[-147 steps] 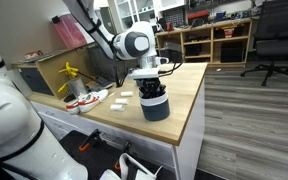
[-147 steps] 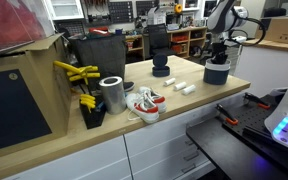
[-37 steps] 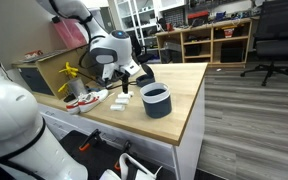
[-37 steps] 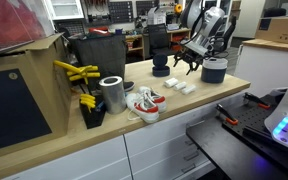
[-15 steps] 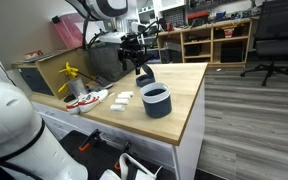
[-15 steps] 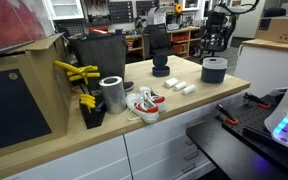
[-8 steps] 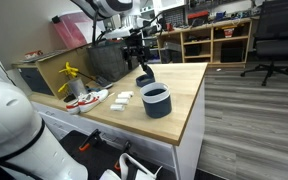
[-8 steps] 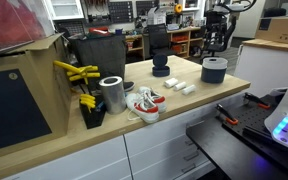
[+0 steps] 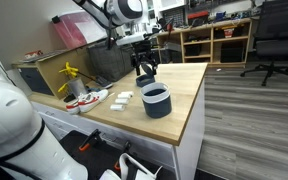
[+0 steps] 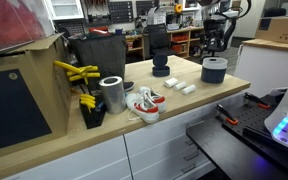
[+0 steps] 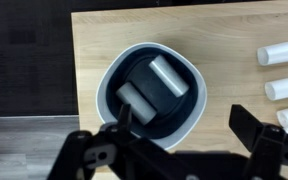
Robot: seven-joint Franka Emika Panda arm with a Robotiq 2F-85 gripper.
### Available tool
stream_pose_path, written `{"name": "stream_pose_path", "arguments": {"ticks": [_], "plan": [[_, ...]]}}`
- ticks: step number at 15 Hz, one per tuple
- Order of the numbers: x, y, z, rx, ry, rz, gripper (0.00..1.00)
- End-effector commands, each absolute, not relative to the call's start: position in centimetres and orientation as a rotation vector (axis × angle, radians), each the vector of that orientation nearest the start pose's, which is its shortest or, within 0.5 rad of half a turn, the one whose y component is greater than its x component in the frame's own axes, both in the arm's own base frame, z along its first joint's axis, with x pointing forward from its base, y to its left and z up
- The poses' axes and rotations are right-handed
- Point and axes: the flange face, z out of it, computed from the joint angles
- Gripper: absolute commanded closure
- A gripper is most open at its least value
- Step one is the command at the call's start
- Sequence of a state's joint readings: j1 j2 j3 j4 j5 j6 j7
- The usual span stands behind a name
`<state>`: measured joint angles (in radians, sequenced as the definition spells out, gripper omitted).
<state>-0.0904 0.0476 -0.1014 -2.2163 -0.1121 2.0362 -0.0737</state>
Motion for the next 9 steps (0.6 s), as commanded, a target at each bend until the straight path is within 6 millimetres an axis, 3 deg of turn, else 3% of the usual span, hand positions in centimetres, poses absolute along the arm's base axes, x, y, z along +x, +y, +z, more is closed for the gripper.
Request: {"name": "stream_pose_path", "arguments": {"ticks": [1, 9], "plan": [[50.8, -12.5, 32.5, -3.214, 0.071, 0.429, 0.00], [50.4, -15.2, 28.9, -3.186, -0.040, 0.447, 0.00]]}}
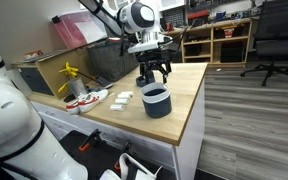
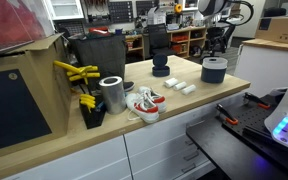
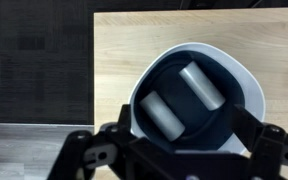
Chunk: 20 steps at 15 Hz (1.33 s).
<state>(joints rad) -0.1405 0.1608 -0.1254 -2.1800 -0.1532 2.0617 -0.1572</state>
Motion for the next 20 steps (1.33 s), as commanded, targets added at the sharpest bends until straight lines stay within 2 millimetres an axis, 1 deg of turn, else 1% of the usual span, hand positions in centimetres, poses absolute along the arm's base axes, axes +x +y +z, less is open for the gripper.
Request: {"name": "stream_pose_path", "arguments": {"ticks": [1, 4, 8, 13, 17, 20], "plan": [[50.5, -15.3, 28.5, -3.187, -0.062, 0.424, 0.00], [50.7, -15.2, 27.5, -3.185, -0.126, 0.335, 0.00], [50.6, -14.8, 26.4, -3.159, -0.183, 0.281, 0.00], [49.6, -14.9, 27.7, -3.133, -0.206, 0.260, 0.00], [48.0, -15.0, 28.9, -3.085, -0.241, 0.360, 0.00], [47.0, -15.3, 30.4, -3.074, -0.231, 0.390, 0.00]]}}
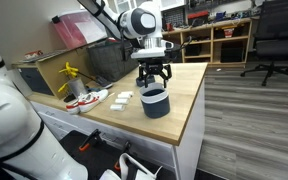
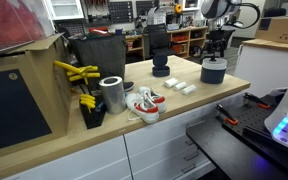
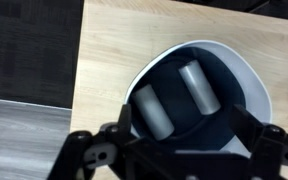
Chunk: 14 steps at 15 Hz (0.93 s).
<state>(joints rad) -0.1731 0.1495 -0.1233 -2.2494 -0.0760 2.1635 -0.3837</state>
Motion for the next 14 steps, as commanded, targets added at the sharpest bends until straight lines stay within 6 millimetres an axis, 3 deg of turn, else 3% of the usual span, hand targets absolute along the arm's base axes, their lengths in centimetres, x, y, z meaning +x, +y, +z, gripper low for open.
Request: {"name": "stream_pose_path", "arguments": {"ticks": [1, 8, 9, 10, 11, 12, 14], "plan": [[46.8, -15.4, 30.8, -3.075, -0.232, 0.380, 0.00], [47.6, -15.0, 29.7, -3.087, -0.244, 0.276, 0.00], [47.8, -14.8, 29.3, -3.090, -0.229, 0.244, 0.07], [48.1, -14.7, 28.9, -3.091, -0.224, 0.210, 0.25], [48.2, -14.5, 28.6, -3.090, -0.215, 0.179, 0.32], [48.4, -14.3, 28.1, -3.081, -0.211, 0.155, 0.32], [48.6, -13.8, 27.3, -3.068, -0.207, 0.123, 0.46]]}}
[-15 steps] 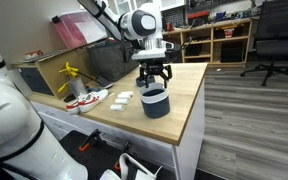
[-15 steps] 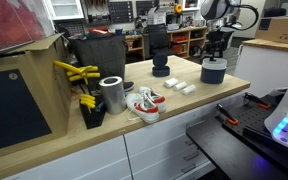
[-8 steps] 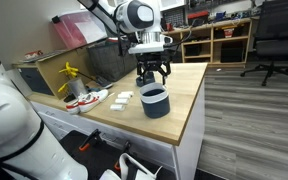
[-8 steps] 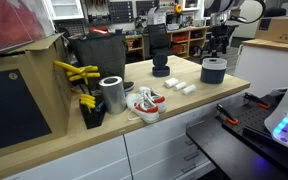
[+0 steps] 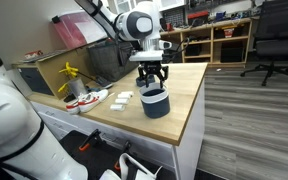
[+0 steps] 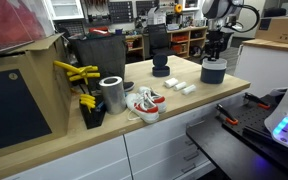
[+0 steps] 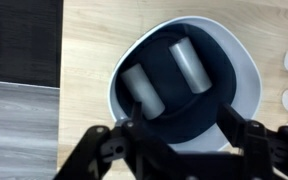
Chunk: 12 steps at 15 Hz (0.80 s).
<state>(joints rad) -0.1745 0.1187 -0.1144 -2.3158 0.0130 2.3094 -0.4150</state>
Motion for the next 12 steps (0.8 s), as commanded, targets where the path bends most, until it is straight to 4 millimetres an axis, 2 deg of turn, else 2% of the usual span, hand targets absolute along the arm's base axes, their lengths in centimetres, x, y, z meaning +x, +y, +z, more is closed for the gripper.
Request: {"name": "stream_pose_path", "arguments": {"ticks": [1, 5, 6, 8, 12], "plan": [[48.6, -13.6, 26.9, -3.061, -0.215, 0.116, 0.55], [48.5, -13.0, 25.6, -3.040, -0.235, 0.161, 0.83], [48.4, -12.9, 25.3, -3.037, -0.239, 0.178, 0.84], [48.3, -13.0, 24.9, -3.034, -0.237, 0.205, 1.00], [47.8, -13.2, 24.5, -3.027, -0.238, 0.240, 1.00]]}}
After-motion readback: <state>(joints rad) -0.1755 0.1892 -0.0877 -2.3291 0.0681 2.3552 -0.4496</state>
